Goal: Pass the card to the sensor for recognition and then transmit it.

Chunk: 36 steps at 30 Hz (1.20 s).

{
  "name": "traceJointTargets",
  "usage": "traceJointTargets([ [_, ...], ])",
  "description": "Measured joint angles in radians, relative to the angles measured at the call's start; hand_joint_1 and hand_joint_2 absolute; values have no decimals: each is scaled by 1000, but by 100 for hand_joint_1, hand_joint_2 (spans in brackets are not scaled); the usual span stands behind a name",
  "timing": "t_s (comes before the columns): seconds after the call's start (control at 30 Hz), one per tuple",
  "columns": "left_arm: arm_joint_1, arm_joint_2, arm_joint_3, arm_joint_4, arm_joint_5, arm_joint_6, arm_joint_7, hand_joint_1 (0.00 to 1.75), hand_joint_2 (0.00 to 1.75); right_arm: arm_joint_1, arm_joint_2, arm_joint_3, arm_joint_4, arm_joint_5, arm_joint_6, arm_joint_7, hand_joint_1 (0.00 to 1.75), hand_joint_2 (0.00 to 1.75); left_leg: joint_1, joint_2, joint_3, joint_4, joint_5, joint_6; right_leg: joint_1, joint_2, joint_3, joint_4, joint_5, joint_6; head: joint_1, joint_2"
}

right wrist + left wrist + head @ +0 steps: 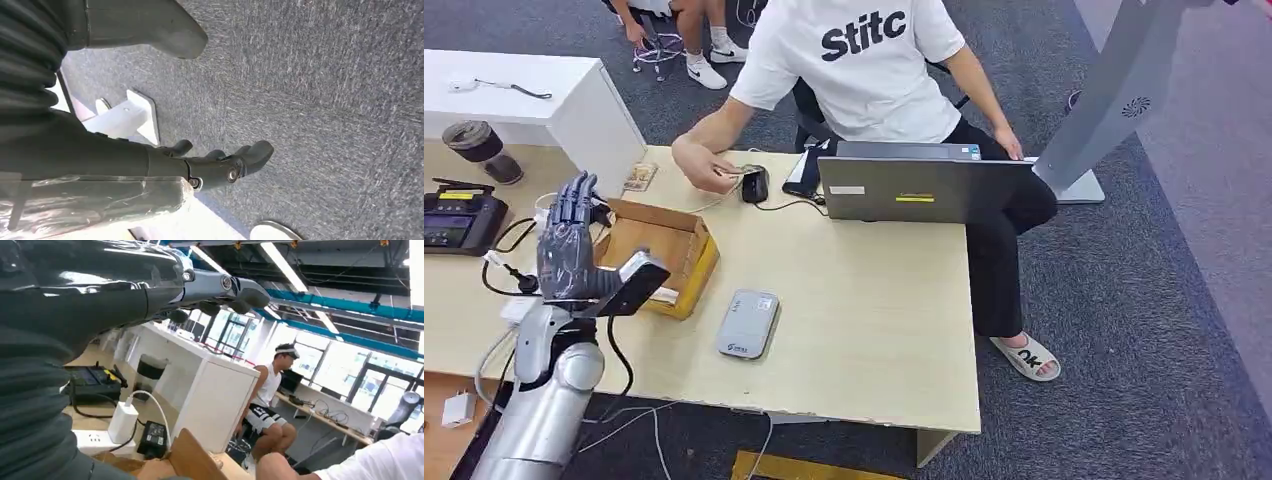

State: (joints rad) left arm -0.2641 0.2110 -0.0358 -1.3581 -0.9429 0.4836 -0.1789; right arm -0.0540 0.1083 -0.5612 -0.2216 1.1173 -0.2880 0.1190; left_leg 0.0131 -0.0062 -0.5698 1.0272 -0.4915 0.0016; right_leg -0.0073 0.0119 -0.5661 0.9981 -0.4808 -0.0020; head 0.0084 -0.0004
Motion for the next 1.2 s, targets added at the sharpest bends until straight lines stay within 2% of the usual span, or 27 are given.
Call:
traceJointTargets([
  [0.13,31,37,10,-68,-1,-158,22,0,175,6,0,-21,0,-5,4,3,0,175,0,0,-1,0,0,0,0,0,-1,0,0,0,0,0],
  [0.27,36,107,12,-139,6,-320,52,0,175,9,0,-38,0,-5,18,-1,0,175,1,0,0,0,0,0,1,0,-1,0,0,0,0,0],
  [0.4,35,174,12,-217,42,-409,58,0,175,9,2,-50,0,-5,21,-2,0,175,1,0,0,0,0,-1,1,0,0,0,0,0,0,0],
  [0.67,69,270,13,-328,63,-497,102,0,175,9,11,-71,0,1,22,13,0,175,1,0,-1,0,0,-1,0,0,-1,0,0,0,0,0],
  [0.87,80,281,13,-333,67,-502,106,0,175,9,13,-73,0,1,23,15,0,175,1,0,-1,0,0,-1,1,0,-1,0,0,0,0,0],
  [1.0,150,323,13,-344,111,-558,130,0,175,9,22,-89,0,14,24,12,0,175,1,0,0,0,0,-1,1,0,0,0,0,0,1,0],
  [1.2,226,343,12,-367,99,-560,161,0,175,10,26,-98,0,18,27,18,0,175,1,1,0,0,0,-1,0,1,-1,0,0,0,0,0],
])
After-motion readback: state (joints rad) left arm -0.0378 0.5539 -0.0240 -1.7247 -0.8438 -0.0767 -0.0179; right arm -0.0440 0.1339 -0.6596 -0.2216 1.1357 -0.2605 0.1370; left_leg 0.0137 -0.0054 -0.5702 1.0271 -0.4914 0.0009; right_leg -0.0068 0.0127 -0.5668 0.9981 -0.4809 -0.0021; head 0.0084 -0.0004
